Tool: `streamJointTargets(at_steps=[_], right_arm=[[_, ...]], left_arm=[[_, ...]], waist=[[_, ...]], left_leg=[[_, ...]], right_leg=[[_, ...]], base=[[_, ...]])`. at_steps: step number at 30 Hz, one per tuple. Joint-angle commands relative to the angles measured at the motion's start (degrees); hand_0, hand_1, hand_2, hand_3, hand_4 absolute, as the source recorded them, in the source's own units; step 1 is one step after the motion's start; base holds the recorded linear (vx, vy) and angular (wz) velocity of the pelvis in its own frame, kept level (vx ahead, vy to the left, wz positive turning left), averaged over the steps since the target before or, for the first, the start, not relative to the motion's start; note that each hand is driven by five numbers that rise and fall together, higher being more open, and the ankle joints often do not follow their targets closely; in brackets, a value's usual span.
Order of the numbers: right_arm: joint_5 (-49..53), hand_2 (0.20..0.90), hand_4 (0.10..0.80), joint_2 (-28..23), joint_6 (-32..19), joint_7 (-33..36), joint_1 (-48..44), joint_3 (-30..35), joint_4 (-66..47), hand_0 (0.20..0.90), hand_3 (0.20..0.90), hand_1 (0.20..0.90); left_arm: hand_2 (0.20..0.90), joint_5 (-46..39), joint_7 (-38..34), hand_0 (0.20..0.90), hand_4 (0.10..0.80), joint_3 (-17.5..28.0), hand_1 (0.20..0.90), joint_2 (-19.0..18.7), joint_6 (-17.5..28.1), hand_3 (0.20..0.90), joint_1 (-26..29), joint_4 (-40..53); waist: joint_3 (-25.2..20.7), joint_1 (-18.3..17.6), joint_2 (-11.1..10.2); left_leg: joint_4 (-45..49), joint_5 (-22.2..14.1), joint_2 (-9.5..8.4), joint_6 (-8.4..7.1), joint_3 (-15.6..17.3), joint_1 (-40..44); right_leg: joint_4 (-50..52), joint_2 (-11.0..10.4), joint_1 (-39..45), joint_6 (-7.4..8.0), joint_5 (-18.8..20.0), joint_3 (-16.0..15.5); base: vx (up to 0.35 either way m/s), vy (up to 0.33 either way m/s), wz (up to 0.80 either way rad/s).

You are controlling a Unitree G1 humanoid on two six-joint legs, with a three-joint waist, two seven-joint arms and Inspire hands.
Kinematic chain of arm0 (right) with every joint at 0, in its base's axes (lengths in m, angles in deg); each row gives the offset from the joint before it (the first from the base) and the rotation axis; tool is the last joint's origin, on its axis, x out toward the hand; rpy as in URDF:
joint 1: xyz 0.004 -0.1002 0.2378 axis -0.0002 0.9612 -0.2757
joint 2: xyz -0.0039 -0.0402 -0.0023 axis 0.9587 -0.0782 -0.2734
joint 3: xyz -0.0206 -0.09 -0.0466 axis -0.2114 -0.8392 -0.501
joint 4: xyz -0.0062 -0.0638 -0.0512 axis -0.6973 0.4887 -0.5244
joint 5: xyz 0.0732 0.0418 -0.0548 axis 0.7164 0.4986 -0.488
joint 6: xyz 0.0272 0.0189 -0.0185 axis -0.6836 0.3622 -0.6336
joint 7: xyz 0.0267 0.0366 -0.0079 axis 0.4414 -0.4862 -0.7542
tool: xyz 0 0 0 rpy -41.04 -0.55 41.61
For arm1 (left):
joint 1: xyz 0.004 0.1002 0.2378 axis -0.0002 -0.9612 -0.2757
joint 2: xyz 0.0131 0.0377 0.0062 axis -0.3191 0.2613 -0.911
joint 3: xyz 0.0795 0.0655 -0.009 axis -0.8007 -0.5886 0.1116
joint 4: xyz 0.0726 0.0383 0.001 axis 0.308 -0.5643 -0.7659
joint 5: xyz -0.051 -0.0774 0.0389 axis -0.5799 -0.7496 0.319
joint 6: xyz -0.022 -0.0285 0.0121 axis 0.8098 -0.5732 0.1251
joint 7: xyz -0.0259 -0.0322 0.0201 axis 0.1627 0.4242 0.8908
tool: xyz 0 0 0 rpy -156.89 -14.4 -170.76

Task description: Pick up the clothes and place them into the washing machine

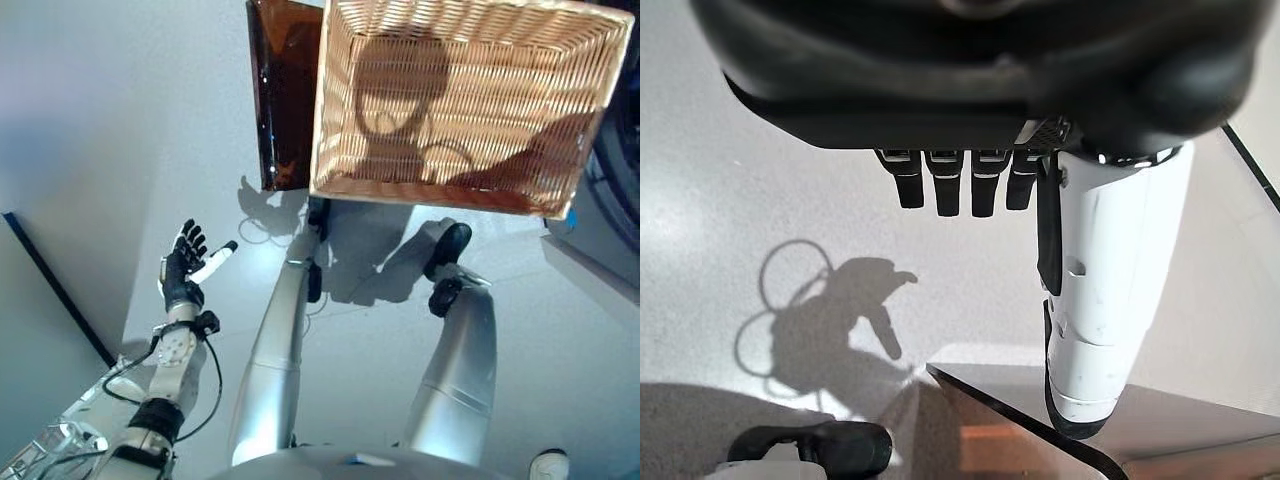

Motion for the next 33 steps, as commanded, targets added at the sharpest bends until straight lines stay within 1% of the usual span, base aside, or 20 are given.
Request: streamJointTargets(at_steps=[1,2,3,5,8,9,10,12,14,16,17,18,19,21,24,30,31,33], right_arm=[[4.7,0.9,0.8,-1.9,-0.6,4.3,7.1,0.2,-1.7,0.9,0.9,0.9],[6.5,0.9,0.8,-0.8,-1.3,3.8,8.4,2.5,-2.8,0.9,0.9,0.9],[10.6,0.9,0.8,1.7,-3.1,3.9,10.4,6.8,-5.4,0.9,0.9,0.9],[12.5,0.9,0.8,4.8,-4.4,5.5,14.7,12.2,-9.3,0.9,0.9,0.9],[16.9,0.9,0.8,11.0,-7.2,6.4,20.8,20.6,-14.5,0.9,0.9,0.9],[17.8,0.9,0.8,12.5,-8.2,6.5,23.2,23.2,-16.8,0.9,0.9,0.9],[19.0,0.9,0.8,14.0,-9.2,6.5,24.5,24.8,-18.1,0.9,0.9,0.9],[19.4,0.9,0.8,14.6,-9.5,6.0,26.1,25.6,-19.2,0.9,0.9,0.9],[21.3,0.9,0.8,18.7,-11.4,6.3,30.2,30.0,-23.2,0.9,0.9,0.9],[23.4,0.9,0.8,21.5,-13.3,6.7,31.7,32.5,-25.3,0.9,0.9,0.9],[23.3,0.9,0.8,21.6,-13.3,6.8,32.0,32.8,-25.5,0.9,0.9,0.9],[23.7,0.9,0.8,23.9,-14.3,6.4,34.3,34.1,-30.4,0.9,0.9,0.9],[23.6,0.9,0.8,24.0,-14.2,6.5,34.7,34.4,-30.8,0.9,0.9,0.9],[24.1,0.9,0.8,26.5,-15.6,6.0,37.4,36.3,-32.6,0.9,0.9,0.9],[27.7,0.9,0.8,30.1,-17.4,4.2,40.1,38.8,-32.0,0.9,0.9,0.9],[29.0,0.9,0.8,35.0,-18.1,1.1,45.3,40.0,-34.0,0.9,0.9,0.9],[28.9,0.9,0.8,35.0,-18.0,1.1,45.5,40.1,-34.1,0.9,0.9,0.9],[29.6,0.9,0.8,38.2,-18.3,-0.7,48.2,40.1,-36.4,0.9,0.9,0.9]], left_arm=[[0.9,-2.5,-1.7,0.9,0.8,6.7,0.9,-2.8,2.3,0.9,-6.6,-5.8],[0.9,-2.8,-1.7,0.9,0.8,6.7,0.9,-2.6,2.3,0.9,-6.5,-5.8],[0.9,-3.2,-1.9,0.9,0.8,6.8,0.9,-2.4,2.3,0.9,-6.1,-6.7],[0.9,-3.6,-1.8,0.9,0.8,7.0,0.9,-2.7,2.5,0.9,-5.9,-7.2],[0.9,-3.5,-2.3,0.9,0.8,7.2,0.9,-2.6,2.6,0.9,-5.0,-7.8],[0.9,-3.4,-2.4,0.9,0.8,7.4,0.9,-3.1,2.6,0.9,-4.4,-8.6],[0.9,-3.2,-2.4,0.9,0.8,7.5,0.9,-3.0,2.7,0.9,-3.8,-9.4],[0.9,-3.2,-2.2,0.9,0.8,7.6,0.9,-3.4,2.7,0.9,-3.2,-9.2],[0.9,-2.0,-2.6,0.9,0.8,8.3,0.9,-3.6,3.0,0.9,-2.5,-7.6],[0.9,-1.9,-2.9,0.9,0.8,8.8,0.9,-3.7,3.5,0.9,-1.3,-9.3],[0.9,-1.9,-2.8,0.9,0.8,8.8,0.9,-3.9,3.5,0.9,-1.2,-9.4],[0.9,-1.6,-3.3,0.9,0.8,9.5,0.9,-3.8,3.6,0.9,-0.9,-8.6],[0.9,-1.5,-3.3,0.9,0.8,9.5,0.9,-3.9,3.6,0.9,-1.0,-8.6],[0.9,-0.9,-3.9,0.9,0.8,9.5,0.9,-3.9,3.8,0.9,-0.6,-9.1],[0.9,1.0,-4.6,0.9,0.8,9.6,0.9,-4.3,3.6,0.9,0.9,-10.0],[0.9,3.1,-4.9,0.9,0.8,10.5,0.9,-5.1,2.6,0.9,2.0,-13.3],[0.9,3.1,-4.9,0.9,0.8,10.5,0.9,-5.2,2.6,0.9,2.0,-13.3],[0.9,3.8,-4.9,0.9,0.8,10.7,0.9,-5.2,2.2,0.9,2.2,-14.8]], waist=[[-7.9,0.9,-2.1],[-7.7,0.7,-2.4],[-7.3,0.2,-2.7],[-6.8,-0.3,-3.4],[-6.1,-1.1,-4.3],[-5.8,-1.1,-5.0],[-5.5,-1.2,-5.3],[-5.1,-1.3,-5.8],[-4.5,-1.1,-6.7],[-4.4,-1.0,-7.4],[-4.4,-1.0,-7.5],[-4.3,-1.0,-8.0],[-4.4,-0.9,-8.1],[-4.2,-0.8,-8.6],[-4.0,-0.2,-9.2],[-4.0,0.5,-10.2],[-3.8,0.5,-10.2],[-3.6,0.9,-10.8]], left_leg=[[1.9,-7.6,-2.66,-2.94,0.6,4.5],[1.6,-7.5,-2.48,-2.93,0.4,4.9],[1.2,-7.4,-2.29,-2.92,0.3,5.7],[0.4,-7.3,-2.0,-2.88,0.0,6.9],[-0.1,-7.1,-1.75,-2.91,-0.5,8.1],[-0.4,-7.0,-1.61,-2.95,-0.7,8.9],[-0.4,-7.0,-1.54,-2.89,-1.0,9.3],[-0.4,-7.0,-1.54,-2.88,-1.2,9.6],[-0.2,-7.0,-1.62,-2.83,-2.1,10.4],[0.0,-7.1,-1.61,-2.78,-2.3,10.7],[0.0,-7.1,-1.63,-2.79,-2.4,10.8],[-0.1,-7.1,-1.51,-2.8,-2.5,11.2],[-0.1,-7.1,-1.51,-2.81,-2.6,11.3],[0.0,-7.1,-1.55,-2.82,-2.8,11.8],[-0.8,-6.8,-1.46,-2.9,-3.5,13.8],[-2.7,-6.2,-1.84,-2.79,-4.2,18.8],[-2.9,-6.2,-1.86,-2.8,-4.3,19.2],[-4.8,-5.4,-2.01,-2.78,-4.6,22.3]], right_leg=[[-6.3,4.6,3.8,-3.76,3.7,-1.3],[-6.6,4.7,4.5,-3.74,3.7,-1.5],[-7.2,5.0,5.6,-3.75,3.8,-1.9],[-7.9,5.3,7.1,-3.72,3.8,-2.5],[-9.2,5.8,9.4,-3.73,3.9,-3.2],[-9.7,5.8,10.5,-3.72,3.8,-3.8],[-9.8,5.9,11.1,-3.74,3.8,-4.0],[-9.9,6.0,11.7,-3.78,3.7,-4.3],[-10.1,6.1,13.2,-4.01,3.2,-5.3],[-10.0,6.4,13.8,-4.1,2.9,-5.7],[-10.0,6.4,13.9,-4.11,2.9,-5.8],[-10.1,6.6,14.4,-4.17,2.7,-6.1],[-10.1,6.6,14.5,-4.18,2.7,-6.1],[-10.3,6.7,15.6,-4.17,2.6,-6.7],[-10.9,6.7,18.2,-4.07,2.3,-8.0],[-12.8,6.5,23.8,-3.83,2.2,-9.6],[-13.0,6.5,24.2,-3.83,2.2,-9.7],[-14.6,6.9,27.5,-3.82,2.4,-10.5]], base=[[-0.003,0.002,-0.09],[-0.003,-0.01,-0.11],[0.004,-0.038,-0.12],[0.0,-0.052,-0.17],[-0.009,-0.044,-0.06],[-0.016,-0.053,-0.02],[-0.013,-0.046,-0.02],[-0.018,-0.051,0.01],[-0.03,-0.077,0.1],[-0.017,-0.043,0.08],[-0.011,-0.03,0.04],[0.0,0.0,0.0],[-0.015,-0.016,0.03],[-0.007,-0.038,0.05],[0.009,-0.054,0.07],[0.027,-0.023,0.09],[0.038,-0.034,0.07],[0.043,-0.025,0.07]])
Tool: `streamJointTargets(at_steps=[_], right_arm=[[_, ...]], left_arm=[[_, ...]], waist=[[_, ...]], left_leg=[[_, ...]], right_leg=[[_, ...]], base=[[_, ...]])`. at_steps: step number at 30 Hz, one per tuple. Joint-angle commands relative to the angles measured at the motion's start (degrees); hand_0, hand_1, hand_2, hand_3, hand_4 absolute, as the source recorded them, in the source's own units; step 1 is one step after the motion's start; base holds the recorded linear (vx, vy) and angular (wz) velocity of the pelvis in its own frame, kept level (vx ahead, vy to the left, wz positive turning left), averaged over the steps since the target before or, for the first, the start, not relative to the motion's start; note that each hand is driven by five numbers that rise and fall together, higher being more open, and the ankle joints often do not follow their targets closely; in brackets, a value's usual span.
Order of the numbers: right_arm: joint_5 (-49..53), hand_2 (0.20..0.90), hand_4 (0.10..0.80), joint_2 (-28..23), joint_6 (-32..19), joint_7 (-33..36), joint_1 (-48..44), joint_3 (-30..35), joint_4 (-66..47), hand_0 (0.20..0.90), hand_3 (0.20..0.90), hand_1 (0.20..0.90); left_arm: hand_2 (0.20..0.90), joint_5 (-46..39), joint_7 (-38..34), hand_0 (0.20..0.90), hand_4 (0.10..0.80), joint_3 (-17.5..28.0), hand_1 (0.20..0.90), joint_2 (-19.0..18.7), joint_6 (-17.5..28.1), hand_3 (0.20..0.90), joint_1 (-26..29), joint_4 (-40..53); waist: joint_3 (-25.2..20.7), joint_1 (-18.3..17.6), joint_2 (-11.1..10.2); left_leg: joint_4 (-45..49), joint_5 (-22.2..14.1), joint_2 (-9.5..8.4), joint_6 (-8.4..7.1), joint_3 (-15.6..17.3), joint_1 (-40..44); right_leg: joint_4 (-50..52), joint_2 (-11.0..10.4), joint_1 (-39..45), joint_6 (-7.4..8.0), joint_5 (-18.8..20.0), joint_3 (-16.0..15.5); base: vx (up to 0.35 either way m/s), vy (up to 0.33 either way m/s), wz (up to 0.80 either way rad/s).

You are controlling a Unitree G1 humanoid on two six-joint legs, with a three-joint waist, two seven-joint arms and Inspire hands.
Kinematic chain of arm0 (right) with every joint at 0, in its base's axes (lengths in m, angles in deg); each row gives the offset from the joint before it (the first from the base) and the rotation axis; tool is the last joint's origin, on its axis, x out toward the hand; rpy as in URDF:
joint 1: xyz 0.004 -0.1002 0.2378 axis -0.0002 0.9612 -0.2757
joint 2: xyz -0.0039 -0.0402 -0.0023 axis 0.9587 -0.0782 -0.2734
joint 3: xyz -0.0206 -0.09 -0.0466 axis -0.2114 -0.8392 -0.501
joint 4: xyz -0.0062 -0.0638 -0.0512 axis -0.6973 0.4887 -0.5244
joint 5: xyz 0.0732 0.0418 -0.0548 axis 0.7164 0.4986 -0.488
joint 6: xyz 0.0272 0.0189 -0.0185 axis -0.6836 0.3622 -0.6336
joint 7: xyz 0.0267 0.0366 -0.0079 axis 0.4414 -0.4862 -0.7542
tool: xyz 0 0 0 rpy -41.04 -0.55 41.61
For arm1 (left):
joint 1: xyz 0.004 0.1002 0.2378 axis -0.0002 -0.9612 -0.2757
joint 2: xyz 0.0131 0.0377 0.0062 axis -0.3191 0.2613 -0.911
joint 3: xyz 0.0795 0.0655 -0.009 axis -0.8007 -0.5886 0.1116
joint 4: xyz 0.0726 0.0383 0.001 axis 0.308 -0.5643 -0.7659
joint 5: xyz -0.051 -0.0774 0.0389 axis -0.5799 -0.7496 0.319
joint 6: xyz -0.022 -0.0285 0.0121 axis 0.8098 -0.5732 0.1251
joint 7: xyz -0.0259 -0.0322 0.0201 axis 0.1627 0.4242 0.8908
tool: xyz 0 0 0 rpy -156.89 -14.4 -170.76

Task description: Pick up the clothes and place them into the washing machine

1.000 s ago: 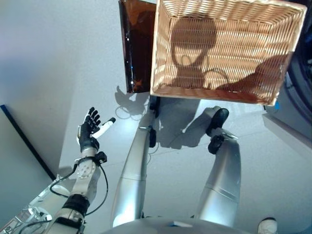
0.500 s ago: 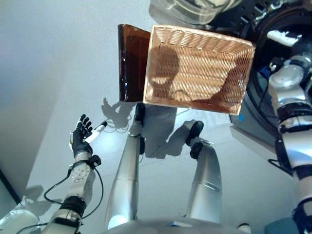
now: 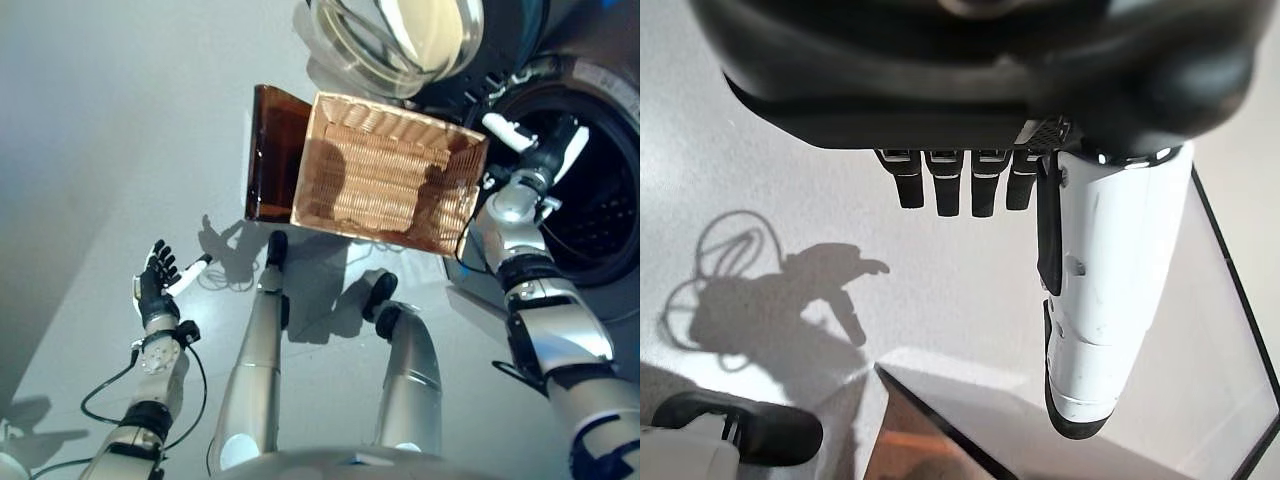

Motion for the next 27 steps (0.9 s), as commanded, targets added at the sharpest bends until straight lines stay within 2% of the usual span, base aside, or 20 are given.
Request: streamJointTargets(at_steps=[1,3,4,5,6,7,14,16,22,26,27], right_arm=[[-2.0,0.9,0.8,0.8,-7.0,-2.0,1.6,-0.5,-8.1,0.9,0.9,0.9],[-1.2,0.9,0.8,3.8,-7.2,-3.5,4.6,-0.1,-10.0,0.9,0.9,0.9],[-1.0,0.9,0.8,5.0,-7.1,-4.0,5.6,0.0,-10.9,0.9,0.9,0.9],[-1.0,0.9,0.8,5.0,-7.0,-4.0,5.7,0.0,-11.0,0.9,0.9,0.9],[-0.3,0.9,0.8,6.4,-7.5,-4.8,7.1,0.2,-12.0,0.9,0.9,0.9],[0.9,0.9,0.8,8.8,-7.8,-5.9,9.1,0.1,-12.7,0.9,0.9,0.9],[1.6,0.9,0.8,15.1,-8.3,-7.8,15.8,-1.0,-16.0,0.9,0.9,0.9],[1.5,0.9,0.8,18.5,-8.6,-8.5,18.6,-2.0,-16.5,0.9,0.9,0.9],[0.9,0.9,0.8,20.7,-8.2,-9.2,23.4,-2.5,-16.4,0.9,0.9,0.9],[1.0,0.9,0.8,21.3,-7.1,-11.0,27.8,-1.9,-13.3,0.9,0.9,0.9],[0.5,0.9,0.8,21.4,-5.8,-13.0,30.7,-1.9,-10.2,0.9,0.9,0.9]], left_arm=[[0.9,1.5,-2.2,0.9,0.8,5.5,0.9,-4.1,2.2,0.9,0.6,-3.1],[0.9,2.4,-2.1,0.9,0.8,5.5,0.9,-3.9,1.5,0.9,0.9,-4.1],[0.9,3.0,-2.1,0.9,0.8,5.3,0.9,-4.2,1.2,0.9,1.2,-5.3],[0.9,2.9,-2.1,0.9,0.8,5.3,0.9,-4.2,1.3,0.9,1.2,-5.4],[0.9,3.4,-2.1,0.9,0.8,4.8,0.9,-4.0,1.0,0.9,1.0,-5.3],[0.9,4.1,-2.2,0.9,0.8,4.6,0.9,-4.2,0.4,0.9,1.4,-7.0],[0.9,5.1,-2.2,0.9,0.8,4.1,0.9,-3.1,-0.2,0.9,0.7,-8.4],[0.9,5.0,-2.2,0.9,0.8,3.8,0.9,-2.3,-0.6,0.9,1.7,-12.5],[0.9,5.7,-2.5,0.9,0.8,3.1,0.9,-1.2,-1.6,0.9,1.9,-15.6],[0.9,6.5,-2.0,0.9,0.8,2.4,0.9,0.0,-2.7,0.9,1.7,-18.3],[0.9,7.5,-1.1,0.9,0.8,1.8,0.9,0.5,-3.6,0.9,1.2,-20.1]], waist=[[-1.1,2.0,-2.3],[-1.1,2.1,-3.1],[-0.8,2.2,-3.2],[-1.0,2.1,-3.4],[-1.1,1.9,-3.7],[-1.1,2.1,-4.0],[-1.2,2.0,-4.8],[-1.9,1.8,-5.0],[-3.4,1.3,-4.9],[-5.5,0.3,-4.5],[-7.2,-0.5,-4.2]], left_leg=[[3.2,-7.2,-3.95,-0.04,2.6,3.0],[1.5,-6.7,-4.08,0.09,2.2,5.8],[0.4,-4.5,-4.02,0.21,2.1,6.4],[0.7,-6.4,-4.02,0.04,1.9,7.2],[-0.2,-6.1,-3.93,0.09,1.9,8.4],[-1.8,-3.9,-3.76,0.23,1.8,9.8],[-4.0,-3.2,-3.84,0.51,0.9,14.1],[-5.3,-3.0,-3.72,0.64,0.6,16.2],[-9.2,-2.1,-3.6,0.66,0.2,21.8],[-13.0,-1.5,-3.23,0.65,0.2,28.0],[-15.1,-1.3,-2.78,0.67,0.7,31.4]], right_leg=[[-7.8,4.7,3.8,-1.34,4.1,-0.6],[-9.5,4.9,6.9,-1.15,4.3,-1.5],[-10.8,4.9,7.6,-1.61,6.2,-2.4],[-10.4,5.0,8.3,-1.07,4.5,-1.9],[-11.3,5.0,9.6,-0.94,4.9,-2.2],[-12.9,5.1,11.1,-1.37,6.8,-3.2],[-14.7,5.0,15.7,-1.13,6.7,-4.3],[-15.4,5.0,17.7,-0.93,6.8,-4.7],[-18.0,5.3,23.3,-0.47,7.2,-5.6],[-20.8,5.4,28.9,0.07,7.9,-5.7],[-22.8,5.8,32.0,0.39,8.5,-5.4]], base=[[0.037,-0.02,0.09],[0.009,-0.038,0.07],[0.053,-0.049,0.04],[0.043,-0.022,0.06],[0.057,-0.015,0.08],[-0.044,0.015,0.08],[0.026,-0.009,0.04],[0.057,0.01,0.07],[0.068,0.014,0.06],[0.122,0.043,0.05],[0.135,0.047,0.04]])
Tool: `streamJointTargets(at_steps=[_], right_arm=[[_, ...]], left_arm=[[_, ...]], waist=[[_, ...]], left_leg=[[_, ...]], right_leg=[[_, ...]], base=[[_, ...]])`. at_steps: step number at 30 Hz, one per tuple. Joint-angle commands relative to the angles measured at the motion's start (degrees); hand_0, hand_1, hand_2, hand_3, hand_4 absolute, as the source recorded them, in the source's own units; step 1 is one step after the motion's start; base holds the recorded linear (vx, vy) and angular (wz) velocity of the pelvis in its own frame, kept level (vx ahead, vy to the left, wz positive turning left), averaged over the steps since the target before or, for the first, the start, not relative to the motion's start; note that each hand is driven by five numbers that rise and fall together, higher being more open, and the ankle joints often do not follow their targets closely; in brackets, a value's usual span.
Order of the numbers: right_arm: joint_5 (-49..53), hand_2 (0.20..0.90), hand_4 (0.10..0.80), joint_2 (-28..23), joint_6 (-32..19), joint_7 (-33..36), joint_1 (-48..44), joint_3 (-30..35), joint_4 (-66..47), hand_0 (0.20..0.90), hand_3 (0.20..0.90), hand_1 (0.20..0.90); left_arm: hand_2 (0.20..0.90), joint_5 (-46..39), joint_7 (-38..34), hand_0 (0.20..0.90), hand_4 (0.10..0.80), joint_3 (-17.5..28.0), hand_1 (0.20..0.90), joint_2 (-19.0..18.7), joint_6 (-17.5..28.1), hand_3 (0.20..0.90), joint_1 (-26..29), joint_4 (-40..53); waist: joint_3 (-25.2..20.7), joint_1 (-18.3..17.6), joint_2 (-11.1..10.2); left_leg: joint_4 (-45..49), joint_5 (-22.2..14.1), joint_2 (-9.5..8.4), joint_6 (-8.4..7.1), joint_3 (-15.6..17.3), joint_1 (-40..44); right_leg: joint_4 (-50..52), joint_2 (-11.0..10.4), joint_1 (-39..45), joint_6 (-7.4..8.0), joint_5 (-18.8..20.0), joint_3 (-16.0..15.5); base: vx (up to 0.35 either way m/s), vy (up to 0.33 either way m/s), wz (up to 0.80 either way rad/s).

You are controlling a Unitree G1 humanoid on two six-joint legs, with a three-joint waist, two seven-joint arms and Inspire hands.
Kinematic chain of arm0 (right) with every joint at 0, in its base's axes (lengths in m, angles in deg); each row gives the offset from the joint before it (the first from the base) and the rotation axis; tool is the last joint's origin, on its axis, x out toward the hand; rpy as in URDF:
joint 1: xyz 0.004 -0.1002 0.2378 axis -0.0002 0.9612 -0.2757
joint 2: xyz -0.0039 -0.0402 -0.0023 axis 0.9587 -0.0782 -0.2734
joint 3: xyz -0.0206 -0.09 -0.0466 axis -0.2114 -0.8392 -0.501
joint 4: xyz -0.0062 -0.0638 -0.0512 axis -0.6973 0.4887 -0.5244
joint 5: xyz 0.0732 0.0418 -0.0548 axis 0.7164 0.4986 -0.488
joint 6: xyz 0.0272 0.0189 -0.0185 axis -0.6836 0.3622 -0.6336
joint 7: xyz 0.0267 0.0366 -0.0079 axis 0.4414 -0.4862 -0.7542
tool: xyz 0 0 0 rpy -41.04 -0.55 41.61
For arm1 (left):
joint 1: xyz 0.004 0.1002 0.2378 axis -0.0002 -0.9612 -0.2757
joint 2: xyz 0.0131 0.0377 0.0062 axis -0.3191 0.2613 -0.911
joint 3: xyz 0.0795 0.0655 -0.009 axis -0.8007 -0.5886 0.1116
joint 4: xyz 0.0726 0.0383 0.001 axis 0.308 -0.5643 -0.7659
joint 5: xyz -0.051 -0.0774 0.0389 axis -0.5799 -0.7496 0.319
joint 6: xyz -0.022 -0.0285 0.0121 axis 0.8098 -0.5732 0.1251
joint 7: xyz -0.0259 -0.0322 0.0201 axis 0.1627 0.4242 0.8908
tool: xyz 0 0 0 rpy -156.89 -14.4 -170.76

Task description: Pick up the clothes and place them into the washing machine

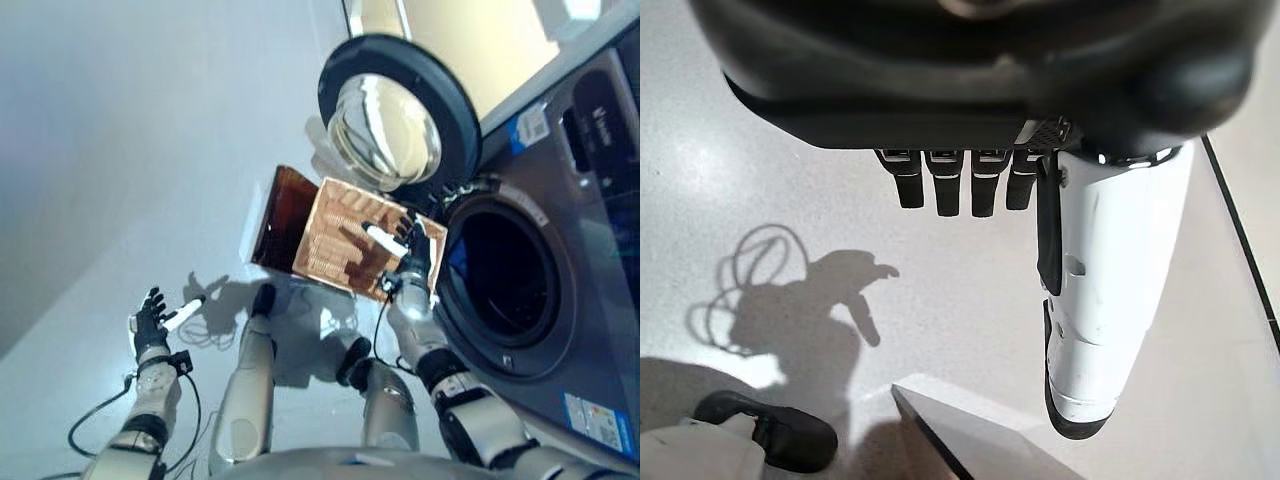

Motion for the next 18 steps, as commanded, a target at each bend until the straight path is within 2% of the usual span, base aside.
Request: streamJointTargets(at_steps=[1,4,7,12,18], right_arm=[[-2.1,0.9,0.8,-2.1,-2.7,-3.4,4.2,1.9,1.0,0.9,0.9,0.9],[-3.8,0.9,0.8,-2.3,-0.8,-6.1,6.9,1.9,5.1,0.9,0.9,0.9],[-11.4,0.9,0.8,-3.5,2.4,-10.4,12.2,1.1,12.4,0.9,0.9,0.9],[-20.5,0.9,0.8,-5.1,5.5,-14.0,16.5,0.0,21.4,0.9,0.9,0.9],[-25.2,0.9,0.8,-6.0,7.1,-17.1,19.2,0.4,27.5,0.9,0.9,0.9]], left_arm=[[0.9,2.3,0.2,0.9,0.8,0.5,0.9,-0.3,1.0,0.9,0.4,-4.9],[0.9,1.5,3.7,0.9,0.8,0.8,0.9,0.5,-0.4,0.9,-0.4,-7.5],[0.9,5.5,6.9,0.9,0.8,0.1,0.9,2.1,-2.5,0.9,-2.7,-11.2],[0.9,7.5,11.1,0.9,0.8,1.2,0.9,3.9,-4.0,0.9,-5.7,-12.7],[0.9,9.3,13.9,0.9,0.8,1.4,0.9,5.2,-5.4,0.9,-7.1,-14.2]], waist=[[-5.9,-2.1,0.8],[-7.3,-2.8,1.1],[-11.1,-3.6,1.7],[-15.5,-3.6,2.7],[-17.7,-3.8,3.1]], left_leg=[[-3.4,-2.1,-3.31,0.3,3.2,6.4],[-4.6,-2.2,-2.81,0.36,4.0,9.6],[-8.0,-2.8,-2.21,0.26,5.7,16.4],[-11.8,-3.4,-1.46,0.46,8.3,23.0],[-14.7,-3.0,-1.45,0.57,9.9,26.8]], right_leg=[[-8.9,4.3,2.8,-1.23,8.1,1.8],[-11.6,4.7,6.5,-0.93,9.1,2.2],[-18.1,4.9,13.0,0.27,11.3,3.5],[-25.4,4.3,18.7,1.76,15.1,6.0],[-26.2,3.5,21.4,2.11,15.5,7.0]], base=[[0.131,0.05,0.02],[0.101,0.013,-0.11],[0.12,0.001,-0.28],[0.066,0.002,-0.38],[0.012,-0.02,-0.3]])
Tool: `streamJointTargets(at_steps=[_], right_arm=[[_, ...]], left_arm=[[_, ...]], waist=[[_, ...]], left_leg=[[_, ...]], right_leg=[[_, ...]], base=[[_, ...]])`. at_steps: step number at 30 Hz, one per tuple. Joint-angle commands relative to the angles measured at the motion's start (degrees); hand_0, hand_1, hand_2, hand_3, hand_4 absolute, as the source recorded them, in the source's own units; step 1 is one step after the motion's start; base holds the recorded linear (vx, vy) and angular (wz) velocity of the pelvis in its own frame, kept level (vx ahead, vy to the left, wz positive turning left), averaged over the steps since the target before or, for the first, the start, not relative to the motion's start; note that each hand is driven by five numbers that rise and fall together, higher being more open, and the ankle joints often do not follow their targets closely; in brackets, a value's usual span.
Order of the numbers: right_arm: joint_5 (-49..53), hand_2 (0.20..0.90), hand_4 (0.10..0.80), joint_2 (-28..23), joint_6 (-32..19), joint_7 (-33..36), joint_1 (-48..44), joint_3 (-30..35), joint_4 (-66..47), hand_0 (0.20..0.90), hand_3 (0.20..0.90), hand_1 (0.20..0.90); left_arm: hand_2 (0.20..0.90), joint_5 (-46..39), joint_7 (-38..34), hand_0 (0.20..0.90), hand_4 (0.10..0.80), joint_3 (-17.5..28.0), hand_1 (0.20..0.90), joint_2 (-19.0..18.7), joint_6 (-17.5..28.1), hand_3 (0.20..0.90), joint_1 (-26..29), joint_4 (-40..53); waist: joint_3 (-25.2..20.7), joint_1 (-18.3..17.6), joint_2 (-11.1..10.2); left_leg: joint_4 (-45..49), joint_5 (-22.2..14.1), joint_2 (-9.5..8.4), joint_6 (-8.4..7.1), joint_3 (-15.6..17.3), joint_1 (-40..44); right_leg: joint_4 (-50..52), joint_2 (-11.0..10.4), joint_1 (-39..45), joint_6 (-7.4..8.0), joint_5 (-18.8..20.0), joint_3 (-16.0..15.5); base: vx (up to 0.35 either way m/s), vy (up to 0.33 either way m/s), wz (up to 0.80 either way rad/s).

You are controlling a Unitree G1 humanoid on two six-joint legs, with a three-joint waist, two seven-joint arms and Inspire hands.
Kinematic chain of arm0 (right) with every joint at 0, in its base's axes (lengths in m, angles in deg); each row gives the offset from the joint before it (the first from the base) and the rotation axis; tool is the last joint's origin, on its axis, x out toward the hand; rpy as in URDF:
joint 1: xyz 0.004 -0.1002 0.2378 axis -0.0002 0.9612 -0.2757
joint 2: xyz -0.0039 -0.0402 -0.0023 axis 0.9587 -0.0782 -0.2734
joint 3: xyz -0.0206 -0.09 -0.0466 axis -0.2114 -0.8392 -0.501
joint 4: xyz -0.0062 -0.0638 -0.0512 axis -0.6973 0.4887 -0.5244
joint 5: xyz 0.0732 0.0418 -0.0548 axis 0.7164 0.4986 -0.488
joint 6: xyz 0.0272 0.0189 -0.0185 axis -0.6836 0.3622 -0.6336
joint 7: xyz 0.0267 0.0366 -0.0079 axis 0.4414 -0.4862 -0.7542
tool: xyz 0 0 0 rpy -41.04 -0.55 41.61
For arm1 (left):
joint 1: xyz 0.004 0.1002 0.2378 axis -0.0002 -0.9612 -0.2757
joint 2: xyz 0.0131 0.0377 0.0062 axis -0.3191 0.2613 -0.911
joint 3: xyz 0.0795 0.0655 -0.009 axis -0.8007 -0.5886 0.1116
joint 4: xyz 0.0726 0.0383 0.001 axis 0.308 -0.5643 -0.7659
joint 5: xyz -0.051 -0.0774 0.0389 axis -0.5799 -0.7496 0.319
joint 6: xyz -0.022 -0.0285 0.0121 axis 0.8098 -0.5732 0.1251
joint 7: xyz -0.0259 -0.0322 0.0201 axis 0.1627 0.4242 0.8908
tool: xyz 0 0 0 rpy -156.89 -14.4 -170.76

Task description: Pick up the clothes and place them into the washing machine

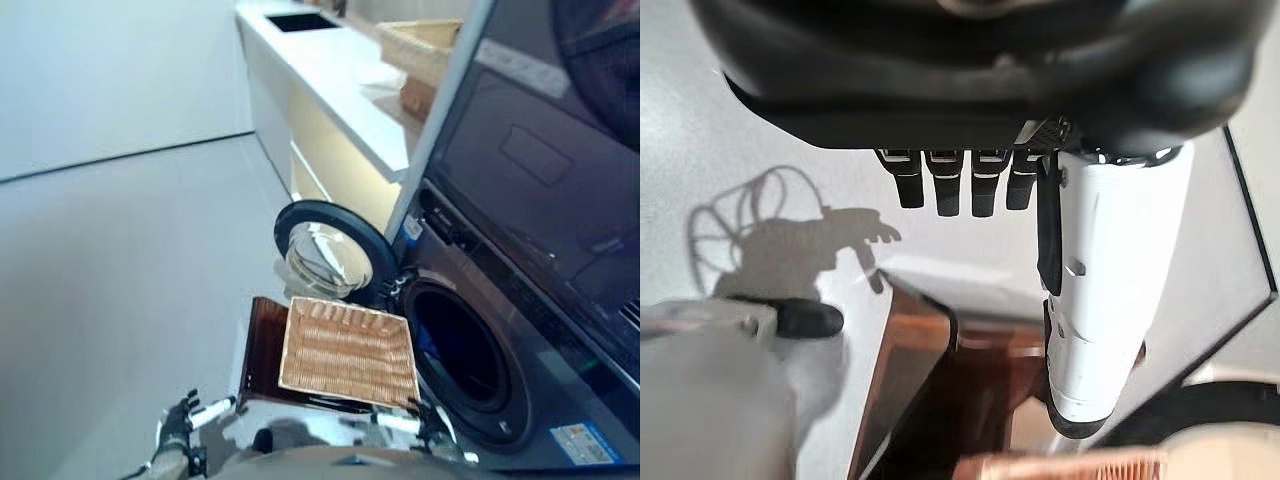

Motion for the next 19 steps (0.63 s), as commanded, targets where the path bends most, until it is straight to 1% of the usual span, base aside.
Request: streamJointTargets(at_steps=[1,4,11,19], right_arm=[[-2.9,0.9,0.8,-1.7,-1.2,-1.0,-3.3,0.2,-0.5,0.9,0.9,0.9],[-1.6,0.9,0.8,-2.5,-1.0,-1.7,-3.1,2.7,2.3,0.9,0.9,0.9],[-0.4,0.9,0.8,-1.7,-1.3,-2.2,-3.4,2.2,-0.5,0.9,0.9,0.9],[0.1,0.9,0.8,-0.6,-1.3,-2.6,-2.8,1.4,-1.8,0.9,0.9,0.9]], left_arm=[[0.9,2.5,0.8,0.9,0.8,1.7,0.9,-2.1,1.0,0.9,5.1,-3.5],[0.9,3.8,2.2,0.9,0.8,1.8,0.9,-1.1,0.2,0.9,4.6,-4.4],[0.9,4.7,2.4,0.9,0.8,2.2,0.9,-1.3,-0.4,0.9,3.8,-5.2],[0.9,4.9,2.3,0.9,0.8,3.1,0.9,-1.6,-0.8,0.9,3.1,-6.0]], waist=[[0.4,0.7,-0.2],[-0.8,0.1,0.1],[-1.4,-0.3,0.0],[-1.5,-0.5,-0.1]], left_leg=[[0.5,-2.4,-1.96,-1.49,-0.5,0.6],[0.8,-3.1,-2.21,-1.1,-0.6,1.5],[1.3,-3.7,-1.78,-0.97,-0.8,2.4],[1.1,-3.9,-1.55,-0.96,-0.5,3.0]], right_leg=[[0.9,1.0,-3.6,-1.3,5.0,1.1],[1.0,0.9,-2.6,-1.29,4.8,1.4],[1.6,1.3,-1.9,-1.61,3.8,1.8],[1.4,1.6,-1.6,-1.71,3.5,2.4]], base=[[0.01,-0.023,-0.1],[0.0,0.0,0.0],[0.001,-0.004,0.01],[-0.002,-0.002,-0.01]])
